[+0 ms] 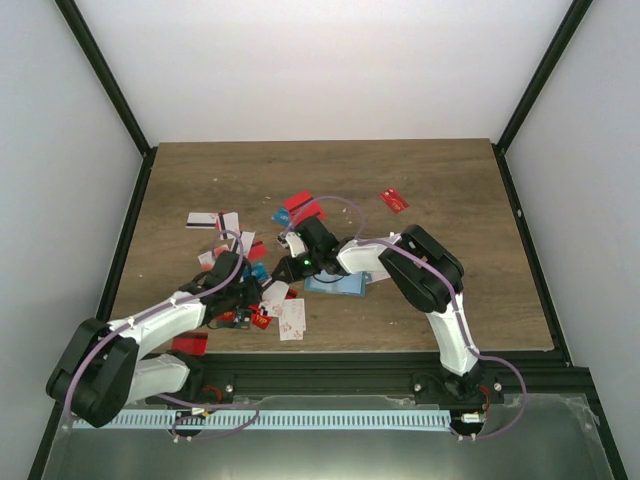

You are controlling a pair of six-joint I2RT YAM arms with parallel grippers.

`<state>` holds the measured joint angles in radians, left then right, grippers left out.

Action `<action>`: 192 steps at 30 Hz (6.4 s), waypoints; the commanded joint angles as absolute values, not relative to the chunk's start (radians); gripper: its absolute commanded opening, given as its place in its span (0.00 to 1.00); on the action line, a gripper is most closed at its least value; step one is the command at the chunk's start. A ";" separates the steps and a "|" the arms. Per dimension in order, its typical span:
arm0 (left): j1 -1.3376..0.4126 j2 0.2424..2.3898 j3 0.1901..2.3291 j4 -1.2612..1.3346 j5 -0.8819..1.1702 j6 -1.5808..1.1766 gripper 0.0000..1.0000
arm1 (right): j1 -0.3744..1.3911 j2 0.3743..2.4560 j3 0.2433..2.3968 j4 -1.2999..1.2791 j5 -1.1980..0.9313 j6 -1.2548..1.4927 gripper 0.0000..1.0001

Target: Put the credit cards into the card holder

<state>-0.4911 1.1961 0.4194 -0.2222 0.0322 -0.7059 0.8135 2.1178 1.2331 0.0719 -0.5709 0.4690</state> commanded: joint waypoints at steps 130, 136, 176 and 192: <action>-0.624 1.155 0.366 -0.175 0.183 -0.619 0.60 | 0.973 1.600 0.801 -0.015 -0.251 0.626 0.25; -0.774 1.276 0.424 -0.150 0.143 -0.628 0.60 | 0.976 1.436 0.681 -0.099 -0.144 0.703 0.27; -0.909 1.317 0.462 -0.125 0.234 -0.703 0.51 | 0.999 1.563 0.547 0.171 -0.222 0.774 0.55; -1.087 1.440 0.453 0.126 0.379 -0.652 0.49 | 1.003 1.284 0.351 0.115 -0.458 0.864 0.47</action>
